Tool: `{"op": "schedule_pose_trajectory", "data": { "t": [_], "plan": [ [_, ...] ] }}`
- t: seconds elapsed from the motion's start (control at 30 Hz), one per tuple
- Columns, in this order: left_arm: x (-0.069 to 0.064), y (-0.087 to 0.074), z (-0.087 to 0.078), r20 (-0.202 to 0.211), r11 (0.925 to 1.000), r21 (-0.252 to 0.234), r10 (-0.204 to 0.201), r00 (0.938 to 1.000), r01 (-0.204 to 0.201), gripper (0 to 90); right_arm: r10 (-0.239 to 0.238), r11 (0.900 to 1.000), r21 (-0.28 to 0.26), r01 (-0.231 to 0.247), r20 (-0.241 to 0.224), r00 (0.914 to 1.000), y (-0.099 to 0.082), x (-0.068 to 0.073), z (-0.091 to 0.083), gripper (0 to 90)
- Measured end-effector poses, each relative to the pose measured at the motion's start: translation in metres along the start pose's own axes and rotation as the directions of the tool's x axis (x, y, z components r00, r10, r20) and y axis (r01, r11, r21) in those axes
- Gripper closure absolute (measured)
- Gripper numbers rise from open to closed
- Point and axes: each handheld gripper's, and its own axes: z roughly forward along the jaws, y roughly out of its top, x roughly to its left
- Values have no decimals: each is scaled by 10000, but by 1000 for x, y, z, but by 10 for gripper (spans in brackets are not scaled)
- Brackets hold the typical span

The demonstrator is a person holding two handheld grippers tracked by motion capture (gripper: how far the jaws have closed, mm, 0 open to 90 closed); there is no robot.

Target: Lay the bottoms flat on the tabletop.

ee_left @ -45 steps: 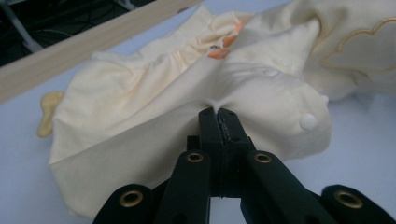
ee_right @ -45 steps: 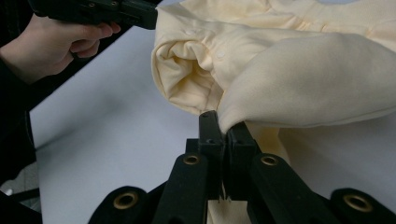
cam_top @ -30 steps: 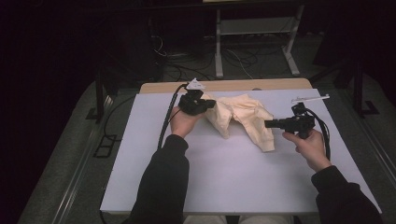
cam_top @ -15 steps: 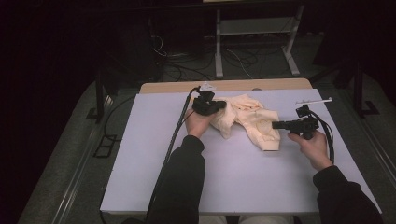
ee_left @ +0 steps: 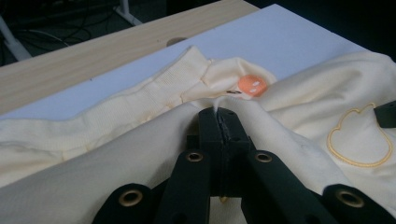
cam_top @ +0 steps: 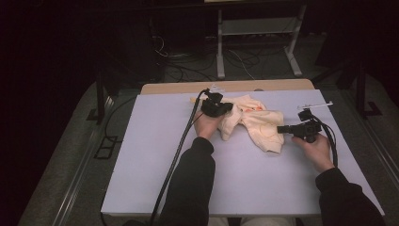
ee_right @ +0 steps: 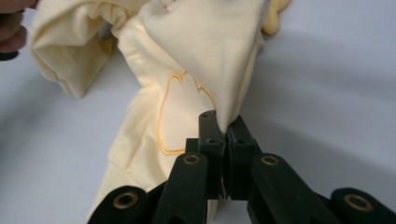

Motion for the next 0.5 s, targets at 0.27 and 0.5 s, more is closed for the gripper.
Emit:
{"op": "schedule_pose_trajectory", "data": {
  "t": [0.27, 0.5],
  "plan": [
    [-3, -9, 13, 22, 9981, 586, 192, 9998, -193, 882, 15, 9995, 325, -25, 302, 9995, -3, -3, 8, 860],
    [0, -7, 4, 153, 9987, 483, 123, 9998, -131, 872, 201, 9990, 389, -206, 133, 9997, -4, -6, 9, 857]
  ]
}}
